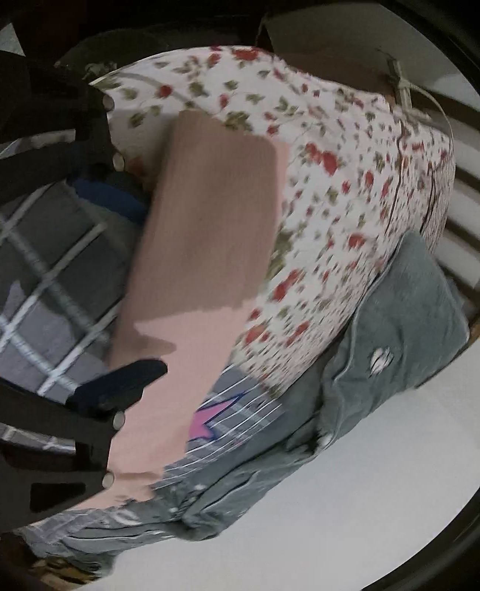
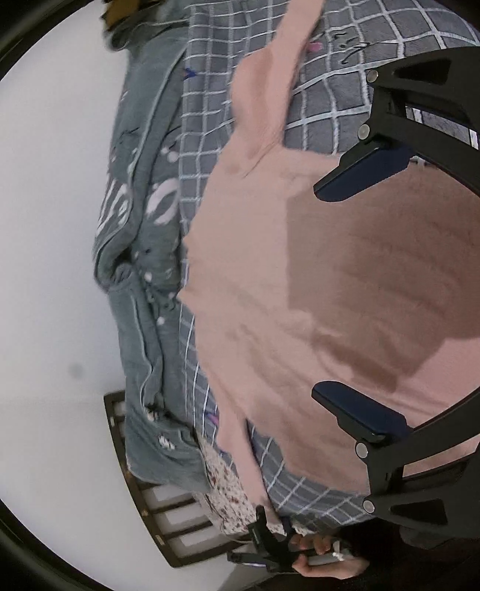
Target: Fold small clothes
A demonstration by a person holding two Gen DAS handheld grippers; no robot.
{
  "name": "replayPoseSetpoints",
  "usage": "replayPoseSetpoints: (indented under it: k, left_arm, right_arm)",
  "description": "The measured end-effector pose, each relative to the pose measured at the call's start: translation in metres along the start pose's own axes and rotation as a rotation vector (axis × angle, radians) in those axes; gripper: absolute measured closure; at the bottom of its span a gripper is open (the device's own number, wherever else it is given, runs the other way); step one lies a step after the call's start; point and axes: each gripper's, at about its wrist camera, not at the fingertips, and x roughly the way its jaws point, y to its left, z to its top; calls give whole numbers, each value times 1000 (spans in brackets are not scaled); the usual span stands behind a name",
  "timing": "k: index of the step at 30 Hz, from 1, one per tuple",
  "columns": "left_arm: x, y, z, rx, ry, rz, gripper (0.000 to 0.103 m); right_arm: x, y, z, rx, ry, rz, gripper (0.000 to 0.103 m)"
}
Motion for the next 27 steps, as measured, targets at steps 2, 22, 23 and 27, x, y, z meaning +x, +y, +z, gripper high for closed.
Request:
replayPoseSetpoints:
  k: [2, 22, 23, 27]
  left_arm:
    - [3, -2, 9, 12, -15, 45, 48]
    - [-43, -296, -31, 614, -106, -151, 96]
    - [-44, -324, -51, 674, -99, -181, 96]
    - [-37, -404, -128, 865, -59, -277, 96]
  right_arm:
    - [2, -9, -2, 21, 9, -2, 6]
    - [-67, -106, 21, 127, -179, -181, 6]
    - [-69, -115, 22, 148, -184, -193, 6]
    - [-79, -151, 20, 253, -208, -225, 6]
